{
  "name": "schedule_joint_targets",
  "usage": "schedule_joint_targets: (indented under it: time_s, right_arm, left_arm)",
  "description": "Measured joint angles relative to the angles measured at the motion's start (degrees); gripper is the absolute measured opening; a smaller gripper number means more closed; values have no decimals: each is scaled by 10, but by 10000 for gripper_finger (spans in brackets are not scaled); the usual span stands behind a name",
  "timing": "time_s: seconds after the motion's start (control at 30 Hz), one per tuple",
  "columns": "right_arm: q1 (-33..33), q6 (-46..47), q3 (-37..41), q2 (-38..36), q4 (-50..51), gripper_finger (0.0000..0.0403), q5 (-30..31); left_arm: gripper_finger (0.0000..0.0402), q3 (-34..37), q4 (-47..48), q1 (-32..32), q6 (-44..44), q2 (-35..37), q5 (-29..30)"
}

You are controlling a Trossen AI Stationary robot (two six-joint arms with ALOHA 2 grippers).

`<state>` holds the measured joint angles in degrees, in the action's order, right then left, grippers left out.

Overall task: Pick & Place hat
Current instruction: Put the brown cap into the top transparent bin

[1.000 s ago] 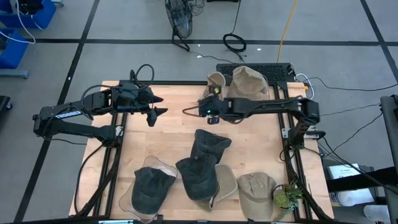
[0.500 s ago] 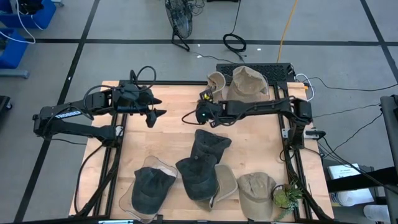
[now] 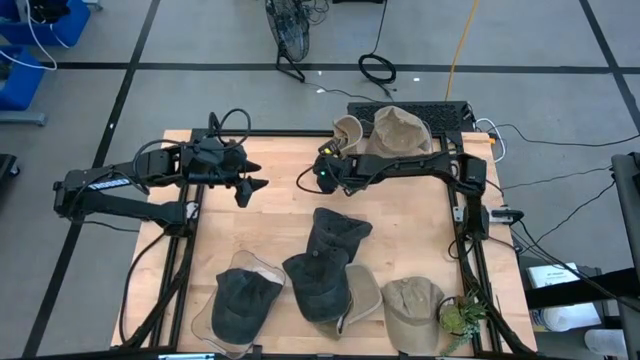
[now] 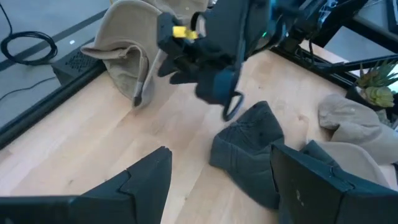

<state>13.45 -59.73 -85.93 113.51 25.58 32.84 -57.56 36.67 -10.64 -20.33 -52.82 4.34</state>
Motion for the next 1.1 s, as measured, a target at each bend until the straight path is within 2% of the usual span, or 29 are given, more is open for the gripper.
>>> schedule_joint_targets:
  time_s: [0.17,0.3,0.37,0.53,0.7,0.9,1.1]
  right_arm:
    - [0,-37,0,0,-19,97,3]
    - [0,-40,0,2,7,27,17]
    - [0,-38,0,1,20,8,17]
    - [-8,35,1,-6,6,1,14]
    - [-12,108,0,-41,-30,0,-20]
    - [-1,140,0,-73,-45,0,-71]
    - [4,174,3,-73,-56,1,-86]
  left_arm:
    - [271,0,-1,7,-16,0,0]
    - [271,0,-2,11,-17,0,0]
    - [271,0,-5,11,-17,0,0]
    - [271,0,-5,11,-16,0,0]
    - [271,0,-5,11,-7,0,0]
    - [271,0,-5,11,-6,0,1]
    - [271,0,-5,11,-4,0,1]
